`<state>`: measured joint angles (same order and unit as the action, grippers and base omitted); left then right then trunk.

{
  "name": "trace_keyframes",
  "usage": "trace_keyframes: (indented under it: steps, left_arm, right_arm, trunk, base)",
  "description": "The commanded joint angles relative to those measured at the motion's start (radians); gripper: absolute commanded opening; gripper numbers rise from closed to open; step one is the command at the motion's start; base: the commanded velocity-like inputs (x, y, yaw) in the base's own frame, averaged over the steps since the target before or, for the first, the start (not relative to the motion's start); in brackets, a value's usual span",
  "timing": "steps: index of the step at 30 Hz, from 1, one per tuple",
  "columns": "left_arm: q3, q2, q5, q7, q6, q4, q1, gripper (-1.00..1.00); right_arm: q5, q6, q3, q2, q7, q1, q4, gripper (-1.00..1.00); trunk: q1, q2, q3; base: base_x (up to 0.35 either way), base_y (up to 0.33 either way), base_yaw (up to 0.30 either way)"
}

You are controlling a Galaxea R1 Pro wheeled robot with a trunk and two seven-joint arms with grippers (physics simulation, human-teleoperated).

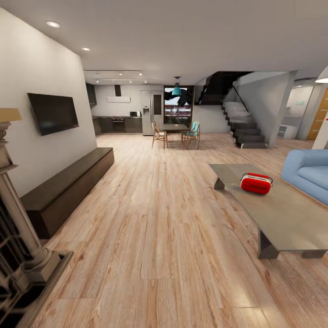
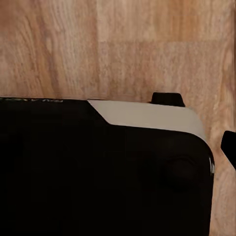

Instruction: Turn on the radio receiver that's on the table in the living room.

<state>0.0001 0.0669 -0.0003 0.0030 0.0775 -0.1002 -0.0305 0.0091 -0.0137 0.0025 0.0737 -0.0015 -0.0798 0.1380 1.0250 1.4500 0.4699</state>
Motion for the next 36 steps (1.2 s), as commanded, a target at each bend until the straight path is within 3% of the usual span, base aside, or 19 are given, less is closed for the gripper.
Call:
trace_keyframes:
  steps: [1,2,4,6,11,12,13,15,18,19,20,22,25,26,29,33,36]
  left_arm:
    - [0.003,-0.005,0.001,0.001,0.03,-0.035,0.0,1.0]
    - [0.005,-0.007,0.002,0.001,0.047,-0.051,0.0,1.0]
    - [0.033,-0.014,0.01,0.0,0.179,-0.143,0.0,1.0]
    - [0.05,-0.016,0.014,0.0,0.24,-0.205,0.0,1.0]
    - [0.092,-0.02,0.021,-0.002,0.293,-0.453,0.0,1.0]
    - [0.099,-0.02,0.021,-0.003,0.294,-0.48,0.0,1.0]
    - [0.131,-0.019,0.022,-0.005,0.294,-0.576,0.0,1.0]
    - [0.151,-0.017,0.028,-0.007,0.289,-0.639,0.0,1.0]
    - [0.165,-0.015,0.085,-0.026,0.188,-0.751,0.0,1.0]
    - [0.167,-0.015,0.118,-0.064,0.098,-0.801,0.0,1.0]
    - [0.167,-0.016,0.126,-0.083,0.068,-0.818,0.0,1.0]
    - [0.168,-0.019,0.141,-0.153,-0.01,-0.859,0.0,1.0]
    - [0.173,-0.023,0.145,-0.29,-0.099,-0.891,0.0,1.0]
    - [0.175,-0.026,0.144,-0.315,-0.11,-0.894,0.0,1.0]
    - [0.179,-0.03,0.143,-0.345,-0.124,-0.894,0.0,1.0]
    - [0.202,-0.049,0.147,-0.358,-0.128,-0.848,-0.005,1.0]
    - [0.214,-0.061,0.152,-0.363,-0.132,-0.861,-0.006,1.0]
  right_arm:
    - [0.0,-0.001,0.0,0.001,0.0,0.0,0.03,1.0]
    - [0.0,-0.001,0.0,0.001,0.0,0.0,0.047,1.0]
    - [0.0,-0.002,0.0,0.002,0.0,0.0,0.184,1.0]
    - [0.0,-0.003,0.0,0.003,0.0,0.0,0.282,1.0]
    - [-0.003,-0.003,0.005,0.005,0.003,0.0,0.577,1.0]
    - [-0.003,-0.003,0.005,0.005,0.003,0.0,0.608,1.0]
    - [-0.003,-0.003,0.005,0.011,0.001,0.0,0.732,1.0]
    - [-0.003,-0.003,0.005,0.018,-0.002,0.001,0.81,1.0]
    - [-0.004,-0.026,0.006,0.043,-0.056,0.001,0.905,1.0]
    - [-0.002,-0.052,0.009,0.057,-0.131,0.001,0.931,1.0]
    - [-0.001,-0.06,0.013,0.061,-0.159,0.0,0.938,1.0]
    - [0.004,-0.074,0.049,0.069,-0.242,0.001,0.955,1.0]
    - [0.007,-0.08,0.187,0.069,-0.329,0.001,0.963,1.0]
    - [0.009,-0.078,0.233,0.069,-0.34,0.001,0.959,1.0]
    - [0.025,-0.074,0.313,0.068,-0.355,0.001,0.939,1.0]
    - [0.049,-0.072,0.352,0.067,-0.355,0.001,0.914,1.0]
    - [0.061,-0.071,0.378,0.067,-0.355,0.001,0.909,1.0]
  trunk:
    - [0.0,0.0,0.0]
    - [0.0,0.0,0.0]
    - [0.0,0.0,0.0]
    - [0.0,0.0,0.0]
    - [0.0,0.0,0.0]
    - [0.0,0.0,0.0]
    - [0.0,0.0,0.0]
    - [0.0,0.0,0.0]
    - [0.0,0.0,0.0]
    - [0.0,0.0,0.0]
    - [0.0,0.0,0.0]
    - [0.0,0.0,0.0]
    - [0.0,0.0,0.0]
    - [0.0,0.0,0.0]
    - [0.0,0.0,0.0]
    - [0.0,0.0,0.0]
    - [0.0,0.0,0.0]
  base:
    - [0.0,0.0,0.0]
    - [0.0,0.0,0.0]
    - [0.0,0.0,0.0]
    - [0.0,0.0,0.0]
    - [0.0,0.0,0.0]
    - [0.0,0.0,0.0]
    - [0.0,0.0,0.0]
    - [0.0,0.0,0.0]
    - [0.0,0.0,0.0]
    - [0.0,0.0,0.0]
    - [0.0,0.0,0.0]
    - [0.0,0.0,0.0]
    - [0.0,0.0,0.0]
    - [0.0,0.0,0.0]
    - [0.0,0.0,0.0]
    - [0.0,0.0,0.0]
    - [0.0,0.0,0.0]
